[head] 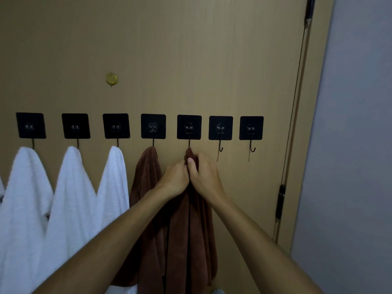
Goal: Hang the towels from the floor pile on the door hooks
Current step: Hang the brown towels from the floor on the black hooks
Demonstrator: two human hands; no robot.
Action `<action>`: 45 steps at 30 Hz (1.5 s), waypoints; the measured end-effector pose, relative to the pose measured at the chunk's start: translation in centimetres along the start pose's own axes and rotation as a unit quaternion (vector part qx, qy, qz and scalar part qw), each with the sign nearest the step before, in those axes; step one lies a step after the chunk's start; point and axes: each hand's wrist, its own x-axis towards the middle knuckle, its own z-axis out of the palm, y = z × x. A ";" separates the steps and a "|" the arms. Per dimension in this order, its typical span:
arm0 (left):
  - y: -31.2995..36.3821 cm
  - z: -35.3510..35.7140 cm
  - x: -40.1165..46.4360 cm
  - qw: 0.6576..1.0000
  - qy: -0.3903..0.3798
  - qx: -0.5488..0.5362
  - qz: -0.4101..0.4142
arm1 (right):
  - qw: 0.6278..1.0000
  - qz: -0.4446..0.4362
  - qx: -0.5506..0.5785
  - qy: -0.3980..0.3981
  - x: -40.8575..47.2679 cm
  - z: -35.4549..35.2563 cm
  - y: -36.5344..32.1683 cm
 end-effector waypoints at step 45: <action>-6.2 10.2 -10.2 0.977 -0.048 -0.074 -0.195 | 0.960 0.162 0.057 -0.220 -14.1 3.1 6.4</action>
